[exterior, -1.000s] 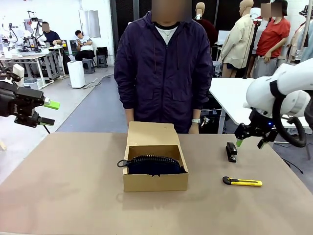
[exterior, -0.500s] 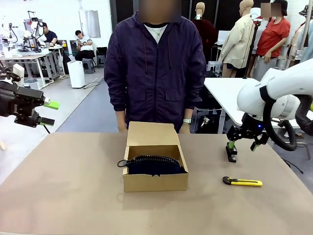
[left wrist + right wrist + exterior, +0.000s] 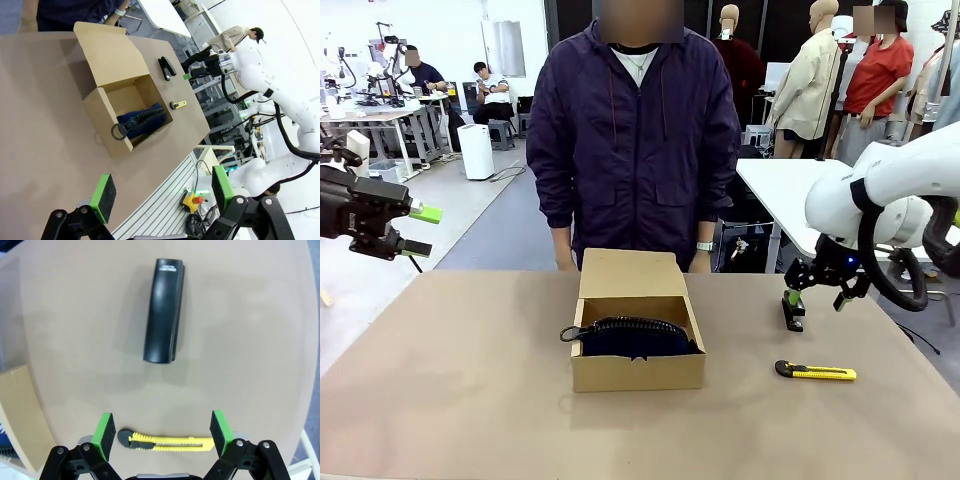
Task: Pack the items into the box.
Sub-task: Pick up the item indicated by the person and place it inside the Mailer Box.
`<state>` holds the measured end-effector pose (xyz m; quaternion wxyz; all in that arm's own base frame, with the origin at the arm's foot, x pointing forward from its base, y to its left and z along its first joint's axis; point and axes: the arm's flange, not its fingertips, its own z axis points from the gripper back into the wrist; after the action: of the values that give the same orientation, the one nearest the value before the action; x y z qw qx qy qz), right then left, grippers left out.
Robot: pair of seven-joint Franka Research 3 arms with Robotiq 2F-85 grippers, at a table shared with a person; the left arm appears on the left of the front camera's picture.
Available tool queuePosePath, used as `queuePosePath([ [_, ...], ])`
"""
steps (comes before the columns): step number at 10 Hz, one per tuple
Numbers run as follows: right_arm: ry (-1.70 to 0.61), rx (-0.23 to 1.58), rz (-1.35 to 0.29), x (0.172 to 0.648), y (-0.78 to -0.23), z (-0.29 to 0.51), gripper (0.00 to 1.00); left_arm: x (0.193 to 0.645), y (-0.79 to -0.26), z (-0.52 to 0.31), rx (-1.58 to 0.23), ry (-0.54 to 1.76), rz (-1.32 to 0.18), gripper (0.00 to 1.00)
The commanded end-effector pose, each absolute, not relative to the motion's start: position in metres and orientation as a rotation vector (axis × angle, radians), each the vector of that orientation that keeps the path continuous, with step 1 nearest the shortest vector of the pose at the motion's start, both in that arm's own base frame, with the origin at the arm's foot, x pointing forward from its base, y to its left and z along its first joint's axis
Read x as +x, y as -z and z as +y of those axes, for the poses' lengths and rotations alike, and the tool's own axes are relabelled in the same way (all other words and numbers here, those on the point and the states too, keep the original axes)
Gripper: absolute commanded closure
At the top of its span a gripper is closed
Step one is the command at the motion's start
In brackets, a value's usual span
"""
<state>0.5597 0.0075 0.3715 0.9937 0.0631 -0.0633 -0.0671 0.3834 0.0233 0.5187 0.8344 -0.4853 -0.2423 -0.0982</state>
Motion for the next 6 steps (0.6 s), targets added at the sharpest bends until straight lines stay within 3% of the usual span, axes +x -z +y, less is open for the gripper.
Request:
queuePosePath([
  [1,0.236,0.084,-0.111,0.589,-0.354,0.008,0.0,0.382,-0.52,0.026,-1.032,0.217,-0.509,0.0],
  [6,0.23,0.084,-0.11,0.622,-0.318,0.005,0.0,0.382,-0.52,0.026,-1.032,0.217,-0.509,0.0],
])
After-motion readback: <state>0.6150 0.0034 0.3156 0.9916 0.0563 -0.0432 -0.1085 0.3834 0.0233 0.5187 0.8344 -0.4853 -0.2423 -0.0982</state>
